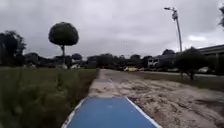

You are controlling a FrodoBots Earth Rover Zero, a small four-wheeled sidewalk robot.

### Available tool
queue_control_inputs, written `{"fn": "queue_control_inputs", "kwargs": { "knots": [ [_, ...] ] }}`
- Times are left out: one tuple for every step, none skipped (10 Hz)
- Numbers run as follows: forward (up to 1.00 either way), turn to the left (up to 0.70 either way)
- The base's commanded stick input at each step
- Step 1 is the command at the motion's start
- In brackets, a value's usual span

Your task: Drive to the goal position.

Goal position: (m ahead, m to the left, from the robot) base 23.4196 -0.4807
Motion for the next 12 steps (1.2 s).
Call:
{"fn": "queue_control_inputs", "kwargs": {
  "knots": [
    [0.5,0.0],
    [0.5,0.0],
    [0.5,0.0],
    [0.5,0.0],
    [0.5,0.0],
    [0.5,0.0],
    [0.5,0.0],
    [0.5,0.0],
    [0.5,0.0],
    [0.5,0.0],
    [0.5,0.0],
    [0.5,0.0]
  ]
}}
